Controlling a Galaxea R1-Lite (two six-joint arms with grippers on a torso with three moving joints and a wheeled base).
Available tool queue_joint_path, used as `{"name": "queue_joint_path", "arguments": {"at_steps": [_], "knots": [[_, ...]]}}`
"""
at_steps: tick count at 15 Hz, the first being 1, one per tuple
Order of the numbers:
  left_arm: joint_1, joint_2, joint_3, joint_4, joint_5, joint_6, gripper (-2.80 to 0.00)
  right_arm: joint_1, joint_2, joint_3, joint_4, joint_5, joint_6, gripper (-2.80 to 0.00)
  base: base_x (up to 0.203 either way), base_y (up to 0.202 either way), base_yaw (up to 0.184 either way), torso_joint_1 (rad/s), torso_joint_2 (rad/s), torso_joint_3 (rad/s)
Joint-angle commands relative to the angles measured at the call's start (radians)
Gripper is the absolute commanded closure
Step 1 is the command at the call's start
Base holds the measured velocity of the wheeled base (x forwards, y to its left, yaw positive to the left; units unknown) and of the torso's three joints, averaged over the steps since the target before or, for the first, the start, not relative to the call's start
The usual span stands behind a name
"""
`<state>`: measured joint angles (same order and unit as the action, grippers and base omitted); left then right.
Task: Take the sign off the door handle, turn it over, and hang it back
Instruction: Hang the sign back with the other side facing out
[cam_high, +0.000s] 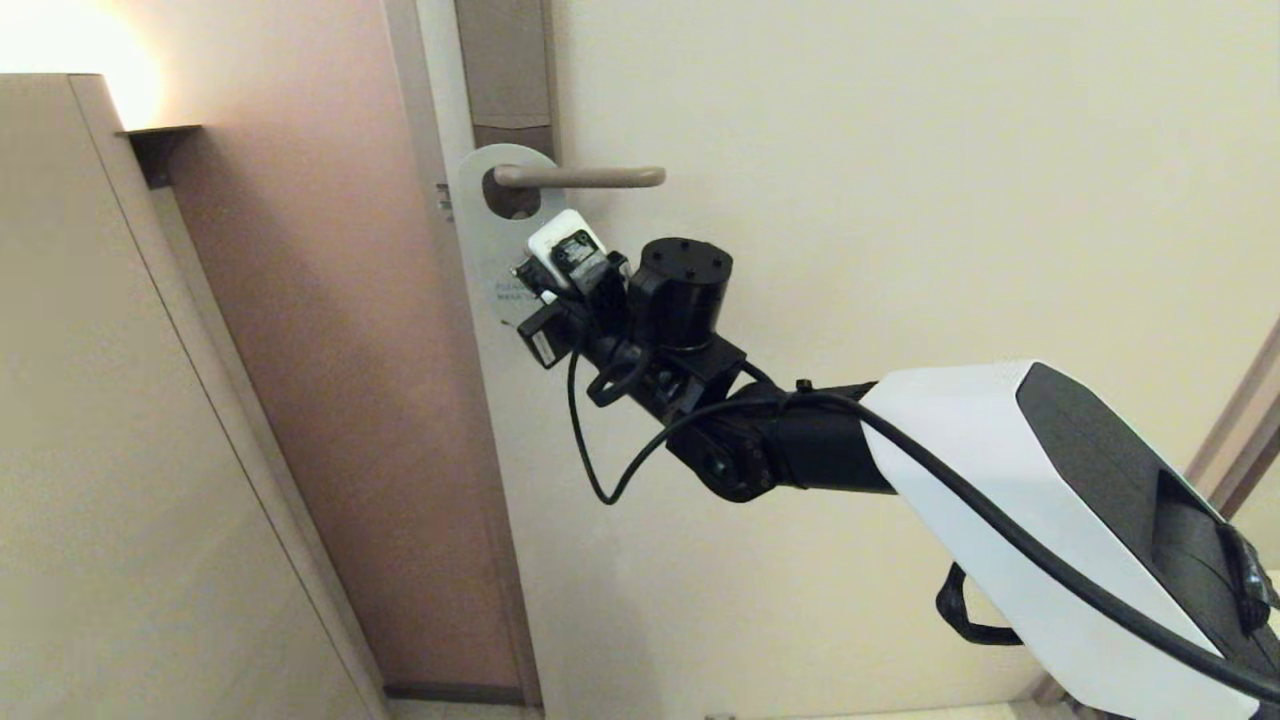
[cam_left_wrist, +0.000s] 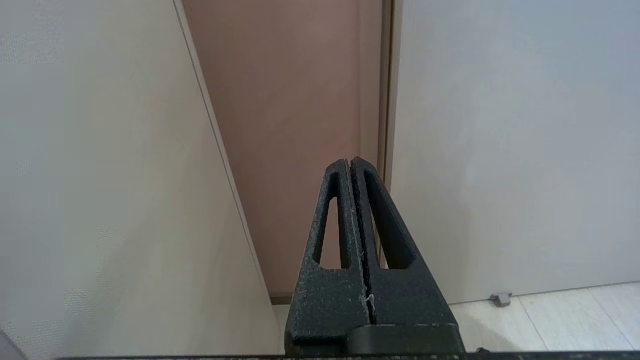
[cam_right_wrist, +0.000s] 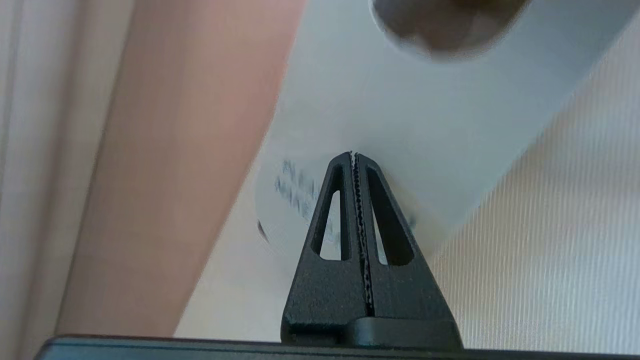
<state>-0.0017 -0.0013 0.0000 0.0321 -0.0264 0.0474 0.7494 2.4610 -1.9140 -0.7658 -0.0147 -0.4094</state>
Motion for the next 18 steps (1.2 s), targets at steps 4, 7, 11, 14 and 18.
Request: {"name": "queue_joint_path", "arguments": {"at_steps": [4, 7, 11, 14, 18], "knots": [[0.000, 0.001, 0.000, 0.000, 0.000, 0.000, 0.00, -0.022, 0.013, 0.000, 0.022, -0.004, -0.002, 0.00, 0.000, 0.000, 0.000, 0.000, 0.00, 0.000], [0.000, 0.001, 0.000, 0.000, -0.002, 0.000, 0.00, -0.022, -0.010, 0.006, 0.022, -0.004, -0.002, 0.00, 0.000, 0.000, 0.000, 0.000, 0.00, 0.000], [0.000, 0.001, 0.000, 0.000, 0.000, 0.000, 0.00, -0.022, -0.061, 0.060, 0.021, -0.004, -0.002, 0.00, 0.000, 0.000, 0.000, 0.000, 0.00, 0.000], [0.000, 0.001, 0.000, 0.000, 0.000, 0.000, 0.00, -0.022, -0.100, 0.104, 0.020, -0.004, -0.002, 0.00, 0.000, 0.000, 0.000, 0.000, 0.00, 0.000], [0.000, 0.001, 0.000, 0.000, 0.000, 0.000, 0.00, -0.022, -0.143, 0.135, 0.020, -0.004, -0.002, 0.00, 0.000, 0.000, 0.000, 0.000, 0.00, 0.000]]}}
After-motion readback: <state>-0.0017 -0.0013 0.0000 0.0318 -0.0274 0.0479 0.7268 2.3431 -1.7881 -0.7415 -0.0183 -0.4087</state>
